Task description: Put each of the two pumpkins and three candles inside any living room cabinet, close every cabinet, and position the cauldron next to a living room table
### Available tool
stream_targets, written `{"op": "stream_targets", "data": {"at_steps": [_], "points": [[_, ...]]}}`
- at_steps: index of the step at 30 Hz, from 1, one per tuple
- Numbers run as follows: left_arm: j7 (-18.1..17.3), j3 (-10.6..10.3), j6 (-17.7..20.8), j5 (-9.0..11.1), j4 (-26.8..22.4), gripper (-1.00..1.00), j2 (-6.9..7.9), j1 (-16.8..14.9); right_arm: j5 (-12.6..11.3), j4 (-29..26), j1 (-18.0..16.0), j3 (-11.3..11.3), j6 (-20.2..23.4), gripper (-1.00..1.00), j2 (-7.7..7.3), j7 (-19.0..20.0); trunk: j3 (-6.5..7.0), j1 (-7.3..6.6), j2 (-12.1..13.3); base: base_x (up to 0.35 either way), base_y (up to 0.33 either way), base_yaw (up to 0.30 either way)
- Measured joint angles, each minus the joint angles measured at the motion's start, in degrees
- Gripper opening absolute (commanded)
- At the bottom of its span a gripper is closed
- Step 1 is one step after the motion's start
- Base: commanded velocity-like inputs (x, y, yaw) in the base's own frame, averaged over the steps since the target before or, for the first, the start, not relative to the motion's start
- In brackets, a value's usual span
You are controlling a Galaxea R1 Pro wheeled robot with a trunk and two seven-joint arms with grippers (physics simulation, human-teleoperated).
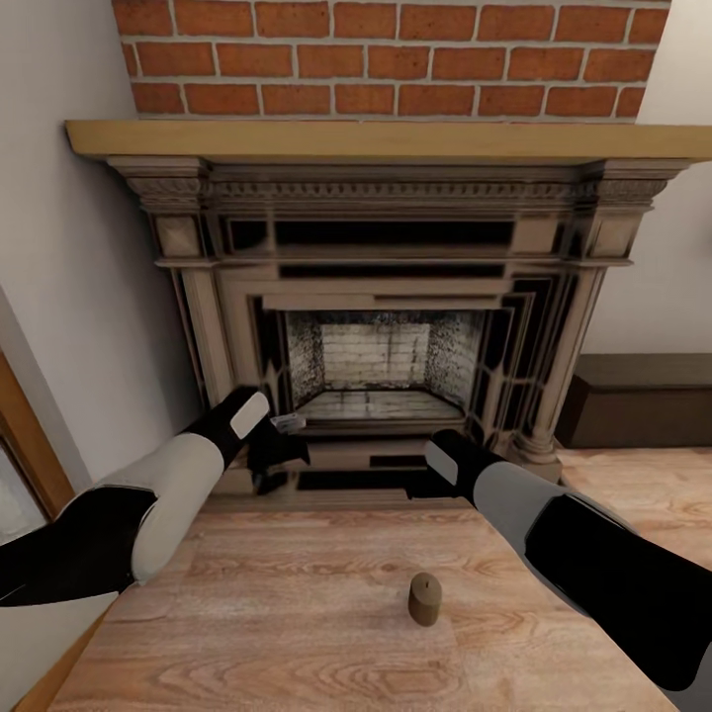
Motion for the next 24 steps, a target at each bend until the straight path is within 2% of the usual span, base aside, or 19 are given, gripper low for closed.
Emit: {"op": "stream_targets", "data": {"at_steps": [8, 17, 24], "points": [[0.1, 0.0, 0.3, 0.0, -1.3, 1.0, 1.18, 0.0, -0.1, 0.1, 0.0, 0.1, -1.1, 1.0, 0.0, 0.0, -1.44, 1.76, -3.2, 0.0, 0.0, 0.0], [0.1, 0.1, 0.3, 0.1, -2.7, 1.0, 1.27, 0.0, -0.1, 0.2, 0.0, 0.0, -1.3, 1.0, -0.14, 0.0, -3.05, 3.74, -6.8, 0.0, 0.0, 0.0], [0.1, 0.2, 0.3, 0.2, -2.8, 1.0, 1.14, 0.0, 0.0, 0.2, 0.0, -0.1, -0.8, 1.0, -2.2, 0.0, -4.31, 5.27, -9.6, 0.0, 0.0, 0.0]]}}
